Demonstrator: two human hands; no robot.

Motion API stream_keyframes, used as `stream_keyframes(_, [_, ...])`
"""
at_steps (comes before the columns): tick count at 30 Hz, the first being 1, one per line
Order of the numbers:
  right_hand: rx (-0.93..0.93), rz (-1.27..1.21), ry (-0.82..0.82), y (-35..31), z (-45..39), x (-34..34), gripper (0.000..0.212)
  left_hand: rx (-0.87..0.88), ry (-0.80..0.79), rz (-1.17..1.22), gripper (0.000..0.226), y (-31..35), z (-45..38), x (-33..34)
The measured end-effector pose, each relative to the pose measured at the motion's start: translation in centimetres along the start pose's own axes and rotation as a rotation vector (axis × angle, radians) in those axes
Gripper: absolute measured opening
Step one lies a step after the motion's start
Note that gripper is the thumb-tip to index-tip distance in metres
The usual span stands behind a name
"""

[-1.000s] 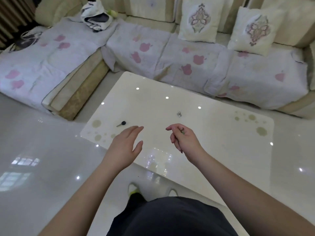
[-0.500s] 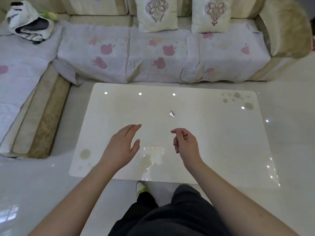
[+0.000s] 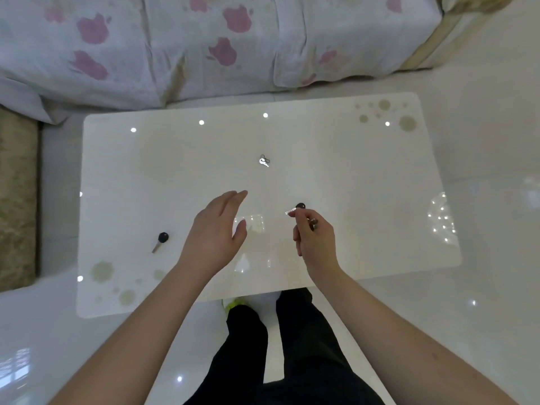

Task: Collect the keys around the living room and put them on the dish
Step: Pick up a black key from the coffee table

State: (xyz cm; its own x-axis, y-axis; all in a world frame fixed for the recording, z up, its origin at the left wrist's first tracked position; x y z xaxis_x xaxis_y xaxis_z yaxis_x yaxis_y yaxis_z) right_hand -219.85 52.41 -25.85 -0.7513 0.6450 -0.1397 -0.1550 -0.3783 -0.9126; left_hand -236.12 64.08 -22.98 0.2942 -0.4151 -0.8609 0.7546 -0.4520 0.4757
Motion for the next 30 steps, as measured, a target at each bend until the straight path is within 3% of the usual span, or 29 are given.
stream_keyframes(12, [0.177, 0.191, 0.095, 13.4, -9.6, -3.3, 0.030, -0.057, -0.087, 0.007, 0.063, -0.7, -3.4, 11.7])
stream_keyframes(21, [0.308, 0.409, 0.170, 21.1, -17.1, -2.2, 0.027, -0.039, -0.124, -0.018, 0.061, -2.3, -5.2, 17.7])
stream_keyframes(27, [0.368, 0.489, 0.159, 22.8, -20.0, -0.3, 0.061, -0.052, -0.091, 0.023, 0.076, -2.8, -7.1, 19.2])
stream_keyframes(30, [0.377, 0.508, 0.165, 23.0, -21.1, 0.4, 0.065, -0.060, -0.071, 0.042, 0.079, -3.2, -8.0, 19.7])
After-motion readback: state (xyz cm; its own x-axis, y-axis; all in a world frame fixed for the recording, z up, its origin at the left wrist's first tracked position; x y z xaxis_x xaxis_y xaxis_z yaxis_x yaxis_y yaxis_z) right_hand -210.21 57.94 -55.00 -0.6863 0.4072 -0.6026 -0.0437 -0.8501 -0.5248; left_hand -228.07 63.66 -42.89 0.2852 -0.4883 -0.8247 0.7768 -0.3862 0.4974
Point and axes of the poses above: each hand's wrist, its own z-axis away from the middle knuckle, its own x-axis out of the palm, y = z × x, the point moved 1 cm from there along -z, towards the middle knuckle, and after that the axes turned 8 degrees about -x, right-handed, at the moved point
